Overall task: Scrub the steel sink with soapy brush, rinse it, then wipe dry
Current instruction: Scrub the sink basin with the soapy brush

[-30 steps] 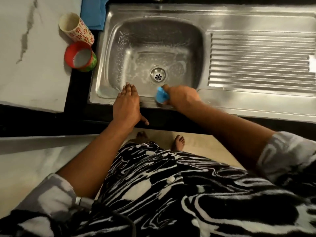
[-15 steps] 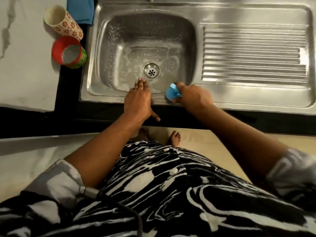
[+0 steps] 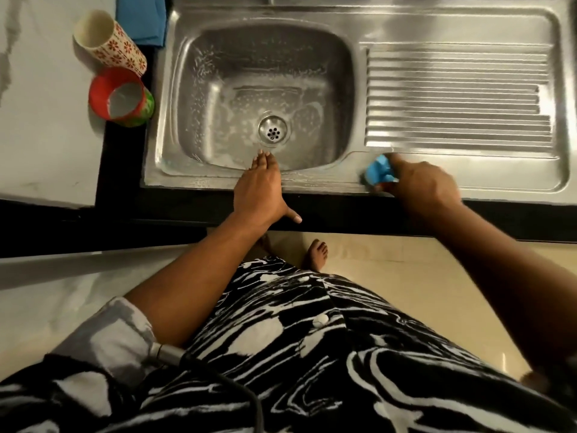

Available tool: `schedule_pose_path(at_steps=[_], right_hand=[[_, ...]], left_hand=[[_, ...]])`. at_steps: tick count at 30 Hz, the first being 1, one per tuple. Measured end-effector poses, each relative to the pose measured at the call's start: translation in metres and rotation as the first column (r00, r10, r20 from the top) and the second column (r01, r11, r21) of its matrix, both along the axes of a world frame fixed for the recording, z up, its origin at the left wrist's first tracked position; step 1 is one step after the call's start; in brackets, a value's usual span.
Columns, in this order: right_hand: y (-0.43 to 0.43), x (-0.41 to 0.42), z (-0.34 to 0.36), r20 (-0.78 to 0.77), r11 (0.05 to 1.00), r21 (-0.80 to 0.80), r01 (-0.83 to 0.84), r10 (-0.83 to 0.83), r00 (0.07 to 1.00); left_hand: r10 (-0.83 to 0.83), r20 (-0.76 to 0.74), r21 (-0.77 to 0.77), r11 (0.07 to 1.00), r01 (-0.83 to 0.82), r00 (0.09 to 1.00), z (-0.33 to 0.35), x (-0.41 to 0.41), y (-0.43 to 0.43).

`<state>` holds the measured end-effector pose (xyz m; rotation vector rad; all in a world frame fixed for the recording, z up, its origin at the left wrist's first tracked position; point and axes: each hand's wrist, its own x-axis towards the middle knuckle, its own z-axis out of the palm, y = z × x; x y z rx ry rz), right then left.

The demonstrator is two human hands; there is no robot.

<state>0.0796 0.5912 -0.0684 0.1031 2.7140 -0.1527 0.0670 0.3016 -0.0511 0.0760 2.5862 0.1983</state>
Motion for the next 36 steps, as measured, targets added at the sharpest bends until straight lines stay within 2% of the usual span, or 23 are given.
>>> schedule_pose_path(at_steps=[5,7,9,12,14,18,22,24,27,31,33,36], right_hand=[[-0.122,-0.029,-0.013,0.023,0.978,-0.159,-0.138,0.143,0.989],[-0.112,-0.029,-0.011,0.022,0.975,-0.164,-0.152,0.157,0.987],[-0.064,-0.027,-0.012,0.039,0.984,-0.157,-0.082,0.09,0.995],[0.024,-0.015,-0.008,0.018,0.996,-0.067,0.054,-0.053,0.998],[0.053,-0.007,-0.005,0.006,0.996,-0.012,0.085,-0.085,0.996],[0.001,-0.022,-0.011,-0.007,0.999,0.006,0.04,-0.04,0.999],[-0.086,-0.038,-0.018,0.016,0.989,-0.047,-0.141,0.142,0.99],[-0.081,-0.039,-0.011,0.028,0.985,-0.063,-0.159,0.161,0.987],[-0.016,-0.036,-0.003,0.024,0.998,-0.041,-0.043,0.044,0.999],[0.048,-0.019,0.008,0.0,0.993,0.101,0.059,-0.06,0.998],[0.036,-0.021,0.008,-0.023,0.996,0.079,0.044,-0.043,0.999],[-0.032,-0.042,-0.004,-0.017,0.999,0.015,-0.046,0.046,0.999]], left_hand=[[-0.018,0.007,-0.023,1.0,0.018,1.0,0.0,-0.005,0.005],[-0.05,-0.007,-0.04,0.998,0.05,0.999,0.003,-0.006,0.009],[-0.099,-0.035,-0.053,0.994,0.097,0.994,0.004,-0.006,0.013],[-0.158,-0.063,-0.079,0.985,0.153,0.985,0.002,-0.005,0.016],[-0.173,-0.067,-0.088,0.982,0.167,0.983,0.001,-0.004,0.016],[-0.161,-0.056,-0.082,0.984,0.156,0.985,-0.003,-0.007,0.014],[-0.151,-0.051,-0.098,0.985,0.145,0.987,-0.004,-0.008,0.019],[-0.156,-0.047,-0.106,0.983,0.15,0.987,-0.005,-0.008,0.02],[-0.152,-0.048,-0.104,0.984,0.147,0.987,-0.003,-0.006,0.019],[-0.125,-0.058,-0.093,0.988,0.119,0.99,-0.001,0.0,0.014],[-0.103,-0.065,-0.083,0.992,0.097,0.993,-0.002,0.003,0.012],[-0.057,-0.08,-0.093,0.994,0.05,0.995,-0.002,0.01,0.006]])
